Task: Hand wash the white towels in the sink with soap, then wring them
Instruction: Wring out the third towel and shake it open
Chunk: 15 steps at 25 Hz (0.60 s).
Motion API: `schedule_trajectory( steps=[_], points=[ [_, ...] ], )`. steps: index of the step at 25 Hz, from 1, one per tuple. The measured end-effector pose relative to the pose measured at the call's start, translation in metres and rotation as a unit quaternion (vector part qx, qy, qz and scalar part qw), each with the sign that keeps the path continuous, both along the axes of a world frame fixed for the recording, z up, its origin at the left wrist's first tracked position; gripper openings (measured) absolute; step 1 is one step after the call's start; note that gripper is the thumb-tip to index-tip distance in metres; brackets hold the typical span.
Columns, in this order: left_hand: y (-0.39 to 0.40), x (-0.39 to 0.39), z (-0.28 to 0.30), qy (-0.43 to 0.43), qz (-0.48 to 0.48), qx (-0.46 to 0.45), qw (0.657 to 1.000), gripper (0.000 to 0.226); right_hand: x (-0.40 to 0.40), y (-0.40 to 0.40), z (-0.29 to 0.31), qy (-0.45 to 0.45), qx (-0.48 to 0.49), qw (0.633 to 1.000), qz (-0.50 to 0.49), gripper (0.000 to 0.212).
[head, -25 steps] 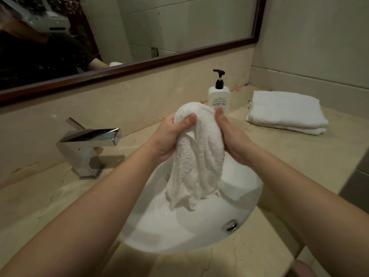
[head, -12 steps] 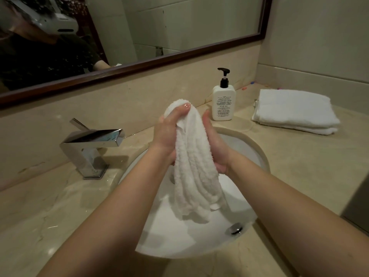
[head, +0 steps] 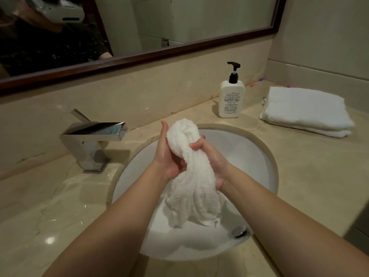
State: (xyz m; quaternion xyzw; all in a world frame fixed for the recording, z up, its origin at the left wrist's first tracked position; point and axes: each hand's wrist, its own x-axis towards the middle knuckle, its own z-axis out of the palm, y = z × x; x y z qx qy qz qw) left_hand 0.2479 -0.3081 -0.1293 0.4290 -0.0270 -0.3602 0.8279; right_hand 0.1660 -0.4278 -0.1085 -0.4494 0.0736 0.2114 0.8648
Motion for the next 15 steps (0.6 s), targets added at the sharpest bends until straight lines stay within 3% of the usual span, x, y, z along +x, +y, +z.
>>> schedule_trajectory(
  steps=[3,5,6,8,10,14,15],
  points=[
    [-0.002,0.0,-0.001,-0.016,-0.055,-0.049,0.997,0.103,0.002,0.006,-0.009,-0.003,0.063,0.998,0.002,0.04],
    [-0.002,0.007,0.01,-0.038,-0.019,0.001,0.999,0.069,0.003,0.006,-0.011,0.0,0.054,0.998,0.016,0.055],
    [-0.001,0.011,0.015,-0.046,0.005,0.044,0.998,0.053,0.001,0.006,-0.01,-0.002,0.016,1.0,0.018,0.068],
    [-0.002,0.011,0.021,-0.058,0.04,0.124,0.99,0.033,0.002,0.01,-0.01,-0.01,-0.178,0.984,-0.024,0.093],
    [-0.006,0.009,0.019,-0.066,0.068,0.187,0.978,0.018,0.005,0.017,-0.015,-0.021,-0.385,0.92,-0.074,0.103],
    [-0.01,0.009,0.007,-0.102,0.155,0.322,0.928,0.024,0.013,0.027,-0.021,-0.081,-0.563,0.817,-0.094,0.089],
    [-0.012,0.01,0.003,-0.11,0.178,0.339,0.917,0.029,0.013,0.026,-0.022,-0.082,-0.573,0.809,-0.098,0.086]
  ],
)
